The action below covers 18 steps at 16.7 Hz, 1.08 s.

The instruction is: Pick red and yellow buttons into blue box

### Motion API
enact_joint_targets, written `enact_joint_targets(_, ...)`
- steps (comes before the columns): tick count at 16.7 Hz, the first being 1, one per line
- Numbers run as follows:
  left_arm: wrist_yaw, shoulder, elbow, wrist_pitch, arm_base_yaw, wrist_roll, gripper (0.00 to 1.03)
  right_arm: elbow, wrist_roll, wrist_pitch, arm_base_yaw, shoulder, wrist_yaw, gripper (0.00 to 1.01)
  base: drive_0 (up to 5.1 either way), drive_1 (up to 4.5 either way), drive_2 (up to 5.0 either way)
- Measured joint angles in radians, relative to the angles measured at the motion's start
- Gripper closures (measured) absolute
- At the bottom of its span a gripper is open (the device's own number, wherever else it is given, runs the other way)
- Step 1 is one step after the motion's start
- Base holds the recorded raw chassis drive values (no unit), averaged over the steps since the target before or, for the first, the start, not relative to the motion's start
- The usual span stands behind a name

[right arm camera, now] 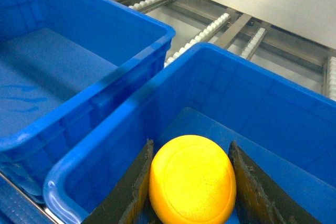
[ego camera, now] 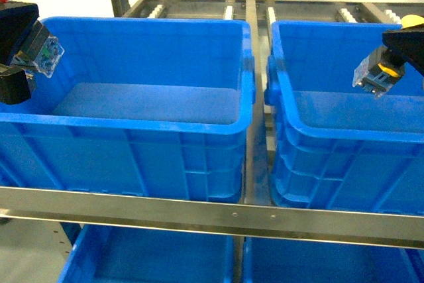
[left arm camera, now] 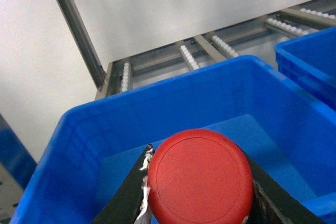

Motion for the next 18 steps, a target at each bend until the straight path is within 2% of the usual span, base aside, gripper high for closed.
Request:
enact_joint_targets(13, 0.006, 0.0, 0.0, -0.005, -0.006, 0.0, 0.71, 0.0, 0.0, 0.002, -0.012, 0.0, 0.006, 0.67, 5.1, -2.31, -2.3)
enact_joint_targets(18, 0.0, 0.0, 0.0, 0.0, 0.0, 0.0, 0.71, 0.0, 0.0, 0.002, 0.0, 0.0, 0.002, 0.67, 5.1, -2.3, -2.3)
